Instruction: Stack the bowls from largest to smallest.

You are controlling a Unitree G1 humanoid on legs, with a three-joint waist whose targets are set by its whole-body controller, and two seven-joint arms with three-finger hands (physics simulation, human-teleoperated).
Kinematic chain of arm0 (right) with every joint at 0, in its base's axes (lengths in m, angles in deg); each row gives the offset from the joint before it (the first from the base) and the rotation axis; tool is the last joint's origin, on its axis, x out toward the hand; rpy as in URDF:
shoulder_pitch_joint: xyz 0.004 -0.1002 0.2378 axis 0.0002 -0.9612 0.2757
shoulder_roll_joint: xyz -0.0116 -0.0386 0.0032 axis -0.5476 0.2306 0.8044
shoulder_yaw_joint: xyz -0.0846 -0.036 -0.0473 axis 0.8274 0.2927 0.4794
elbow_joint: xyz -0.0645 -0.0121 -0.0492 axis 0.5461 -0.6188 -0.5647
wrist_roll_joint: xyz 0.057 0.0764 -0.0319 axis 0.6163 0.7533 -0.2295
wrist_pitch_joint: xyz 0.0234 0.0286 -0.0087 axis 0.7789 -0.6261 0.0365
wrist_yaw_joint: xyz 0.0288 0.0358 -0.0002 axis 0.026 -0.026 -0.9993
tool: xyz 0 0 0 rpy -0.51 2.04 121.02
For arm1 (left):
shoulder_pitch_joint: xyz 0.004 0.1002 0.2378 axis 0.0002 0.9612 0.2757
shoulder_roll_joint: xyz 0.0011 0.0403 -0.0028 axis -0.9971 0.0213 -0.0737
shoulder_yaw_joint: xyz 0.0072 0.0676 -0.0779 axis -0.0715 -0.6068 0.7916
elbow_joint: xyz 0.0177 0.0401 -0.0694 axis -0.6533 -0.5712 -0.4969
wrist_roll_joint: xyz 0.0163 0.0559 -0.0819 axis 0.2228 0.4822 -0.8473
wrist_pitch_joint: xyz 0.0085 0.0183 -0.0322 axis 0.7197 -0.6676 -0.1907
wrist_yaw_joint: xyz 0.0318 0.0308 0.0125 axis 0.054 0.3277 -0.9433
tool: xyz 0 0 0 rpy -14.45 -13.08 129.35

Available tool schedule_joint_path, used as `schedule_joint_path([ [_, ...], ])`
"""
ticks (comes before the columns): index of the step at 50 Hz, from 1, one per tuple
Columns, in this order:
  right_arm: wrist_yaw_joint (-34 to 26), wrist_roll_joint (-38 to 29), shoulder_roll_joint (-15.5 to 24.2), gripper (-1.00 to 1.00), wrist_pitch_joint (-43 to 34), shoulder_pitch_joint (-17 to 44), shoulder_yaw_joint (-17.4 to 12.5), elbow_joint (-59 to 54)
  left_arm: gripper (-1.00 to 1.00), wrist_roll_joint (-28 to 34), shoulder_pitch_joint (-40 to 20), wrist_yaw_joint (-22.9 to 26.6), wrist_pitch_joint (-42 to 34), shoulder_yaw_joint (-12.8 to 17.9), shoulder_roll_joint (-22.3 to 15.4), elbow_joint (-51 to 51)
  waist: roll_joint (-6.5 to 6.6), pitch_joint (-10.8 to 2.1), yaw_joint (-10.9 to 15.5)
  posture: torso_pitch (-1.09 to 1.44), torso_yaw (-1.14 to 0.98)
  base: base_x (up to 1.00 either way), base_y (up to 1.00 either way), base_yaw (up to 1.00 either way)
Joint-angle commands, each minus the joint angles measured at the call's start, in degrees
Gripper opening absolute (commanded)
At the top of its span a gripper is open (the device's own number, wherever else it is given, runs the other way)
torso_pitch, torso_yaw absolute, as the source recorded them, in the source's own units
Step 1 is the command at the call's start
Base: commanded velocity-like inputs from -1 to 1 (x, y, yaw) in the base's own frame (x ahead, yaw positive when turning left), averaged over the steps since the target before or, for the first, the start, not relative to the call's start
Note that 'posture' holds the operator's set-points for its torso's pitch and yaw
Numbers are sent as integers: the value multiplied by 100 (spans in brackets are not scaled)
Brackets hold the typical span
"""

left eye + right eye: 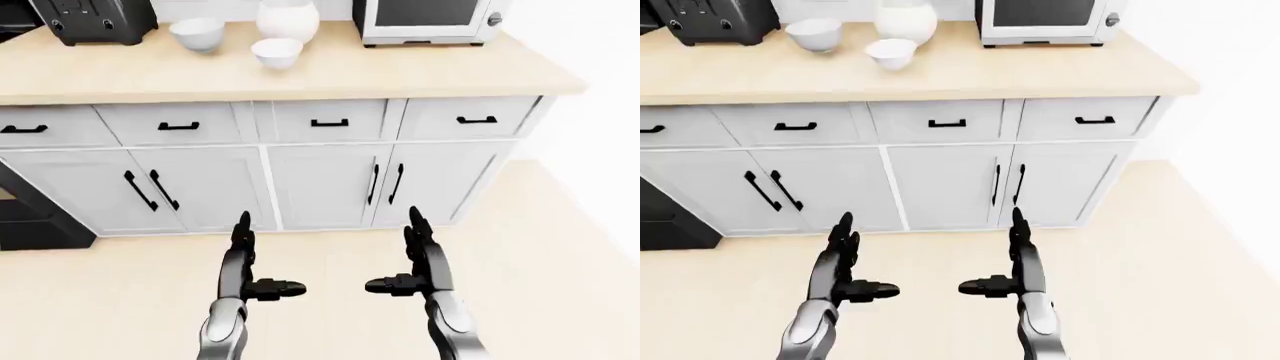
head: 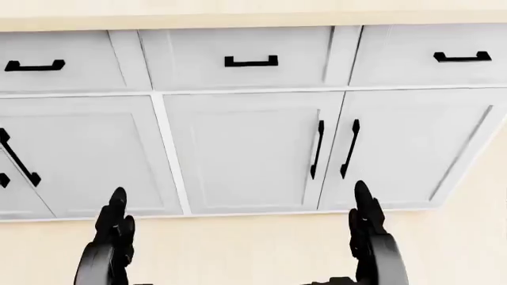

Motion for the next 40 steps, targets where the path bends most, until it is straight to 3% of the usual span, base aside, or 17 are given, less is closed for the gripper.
schedule_joint_path([
  [1, 40, 33, 8, 100, 412, 255, -34, 244, 100, -1232, -209, 864, 116, 84, 104, 440, -45, -5, -12, 0, 0, 0, 0, 0],
  [3, 35, 50, 16, 100, 433, 269, -31, 197, 100, -1445, -80, 1019, 123, -6, 109, 516, 4, -363, 62, 0, 0, 0, 0, 0],
  [4, 38, 52, 15, 100, 400, 254, -22, 242, 100, -1432, -119, 1086, 175, -34, 78, 450, -4, -298, 64, 0, 0, 0, 0, 0],
  [5, 40, 54, 15, 100, 385, 247, -16, 280, 100, -1388, -204, 1031, 218, -18, 68, 357, -36, -97, 61, 0, 0, 0, 0, 0],
  [7, 50, 63, 16, 100, 299, 279, -13, 355, 100, -1380, -240, 975, 124, -22, 44, 474, -54, -399, 79, 0, 0, 0, 0, 0],
  [8, 53, 60, 19, 100, 271, 293, -11, 373, 100, -1360, -238, 965, 69, -50, 43, 540, -53, -433, 79, 0, 0, 0, 0, 0],
  [15, 79, 14, 63, 100, -323, 369, -24, 979, 100, -1383, -382, 718, -861, -47, -17, 1509, -43, -466, 55, 0, 0, 0, 0, 0],
  [22, 15, -102, 136, 100, -1271, 689, -54, 1810, 100, -1508, -1084, 219, -2540, 218, -229, 2953, -24, -542, 45, 0, 0, 0, 0, 0],
  [27, -36, 1, 209, 100, -2074, 1052, -182, 2493, 100, -1616, -1723, 8, -3308, 500, -466, 3242, -12, -535, 58, 0, 0, 0, 0, 0],
  [33, -99, 583, 371, 100, -2731, 1569, -434, 3142, 100, -1313, -1991, 137, -3737, 646, -910, 3507, 18, -513, 43, 0, 0, 0, 0, 0],
  [34, -77, 601, 417, 100, -2822, 1644, -453, 3197, 100, -1185, -2058, 196, -3804, 661, -982, 3539, 64, -588, 31, 0, 0, 0, 20, 0],
  [36, -11, 683, 472, 100, -3017, 1797, -528, 3301, 100, -773, -2289, 330, -3878, 664, -1203, 3575, 12, -462, 4, 0, 0, 0, 32, 0],
  [37, 31, 722, 493, 100, -3094, 1854, -552, 3356, 100, -729, -2425, 390, -4054, 750, -1223, 3633, -172, -408, 160, 0, 0, 0, 0, 84],
  [38, 54, 750, 516, 100, -3144, 1896, -559, 3383, 100, -679, -2512, 447, -4099, 802, -1241, 3618, -26, -414, 118, 0, 0, 0, 0, 100],
  [40, 102, 810, 563, 100, -3309, 2005, -571, 3493, 100, -709, -2717, 497, -4323, 944, -1277, 3669, 134, -400, 72, 0, 0, 0, 0, 100],
])
